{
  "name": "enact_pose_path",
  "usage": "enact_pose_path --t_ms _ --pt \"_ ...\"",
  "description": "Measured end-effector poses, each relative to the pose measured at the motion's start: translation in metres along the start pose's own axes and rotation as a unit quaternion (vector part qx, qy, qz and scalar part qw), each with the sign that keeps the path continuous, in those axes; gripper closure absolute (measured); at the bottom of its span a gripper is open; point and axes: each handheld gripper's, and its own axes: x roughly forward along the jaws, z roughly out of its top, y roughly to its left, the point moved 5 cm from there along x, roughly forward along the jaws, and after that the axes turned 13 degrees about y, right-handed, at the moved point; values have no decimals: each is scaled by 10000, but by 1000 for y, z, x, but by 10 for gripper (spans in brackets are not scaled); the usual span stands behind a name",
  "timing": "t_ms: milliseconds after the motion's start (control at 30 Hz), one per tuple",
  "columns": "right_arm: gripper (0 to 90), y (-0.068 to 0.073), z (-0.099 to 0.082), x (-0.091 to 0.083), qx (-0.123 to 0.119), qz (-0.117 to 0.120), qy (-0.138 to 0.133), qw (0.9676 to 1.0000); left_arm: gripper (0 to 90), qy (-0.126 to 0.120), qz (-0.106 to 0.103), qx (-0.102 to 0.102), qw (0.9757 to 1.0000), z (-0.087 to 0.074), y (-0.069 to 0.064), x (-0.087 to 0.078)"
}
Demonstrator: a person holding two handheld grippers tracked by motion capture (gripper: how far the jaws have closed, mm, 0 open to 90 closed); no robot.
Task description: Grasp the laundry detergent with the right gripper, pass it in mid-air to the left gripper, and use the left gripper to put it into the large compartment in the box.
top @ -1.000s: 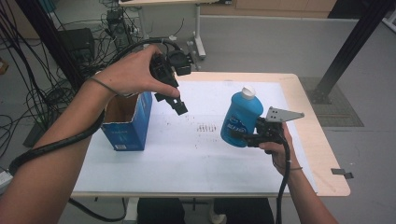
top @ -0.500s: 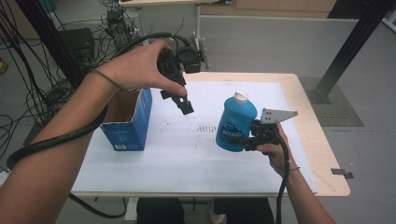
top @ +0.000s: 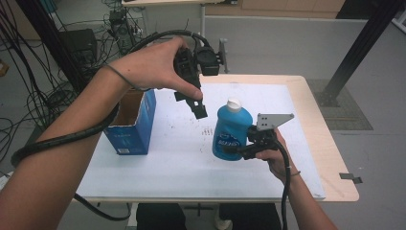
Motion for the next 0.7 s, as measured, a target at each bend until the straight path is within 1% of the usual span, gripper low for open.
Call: enact_pose_path --t_ms 100,200,300,333,533,700 --pt "419 -1 2 3 -49 68 45 10000 86 12 -15 31 10000 3 -2 -1" --pt "419 -2 5 6 -93 141 105 9998 86 69 -15 133 9999 10 -4 -1" --pt "419 -3 8 9 -138 224 131 9996 86 121 -36 176 9998 15 -6 0" --pt "418 -3 10 10 -158 256 149 9994 86 147 -37 228 9996 17 -7 0" --pt "419 -5 17 16 -286 407 241 9985 86 269 -94 338 9990 28 -10 2" --pt "419 -7 24 18 -380 522 316 9974 86 360 -134 416 9984 34 -10 5"
